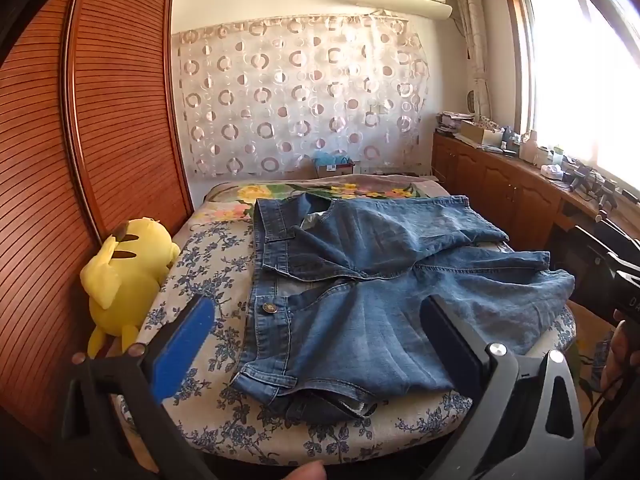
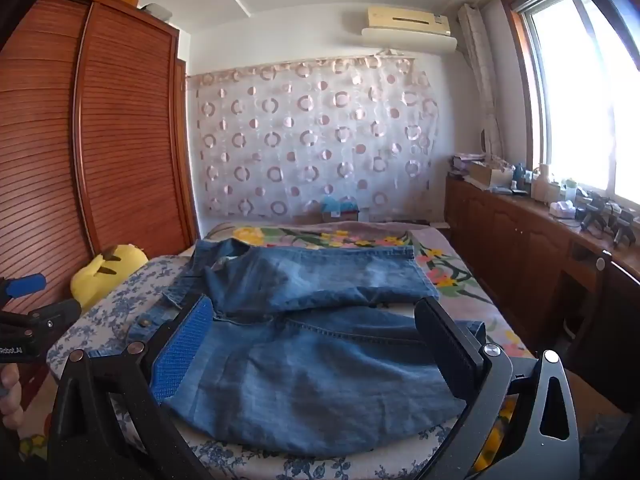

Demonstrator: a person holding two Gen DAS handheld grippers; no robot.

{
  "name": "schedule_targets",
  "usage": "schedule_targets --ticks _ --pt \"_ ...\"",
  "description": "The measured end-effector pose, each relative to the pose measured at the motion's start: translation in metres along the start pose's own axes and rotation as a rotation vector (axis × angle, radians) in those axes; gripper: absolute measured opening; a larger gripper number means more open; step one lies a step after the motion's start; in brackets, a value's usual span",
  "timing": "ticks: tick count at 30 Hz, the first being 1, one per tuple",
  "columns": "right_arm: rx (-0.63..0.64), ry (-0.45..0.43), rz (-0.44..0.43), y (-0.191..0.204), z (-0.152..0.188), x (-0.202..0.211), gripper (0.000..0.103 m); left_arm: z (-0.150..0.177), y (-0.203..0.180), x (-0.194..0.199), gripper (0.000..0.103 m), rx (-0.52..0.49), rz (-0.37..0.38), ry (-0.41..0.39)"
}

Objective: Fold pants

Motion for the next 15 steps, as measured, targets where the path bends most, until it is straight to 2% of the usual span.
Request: schedule_targets --ticks 15 --pt "-0.014 0.000 -0.005 -0.001 0.000 0.003 0.103 -0.008 -0.001 0.014 0.103 -0.030 -0.017 -0.028"
Point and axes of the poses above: each gripper's, at about its wrist camera, not at the fingertips, and x roughly against the way its jaws point, y to its left, z to its underside, the point moved 6 cm from there along -x, roughly the way its jaws point, and after that the axes turned 5 degrees about -x, right-handed, at the moved point
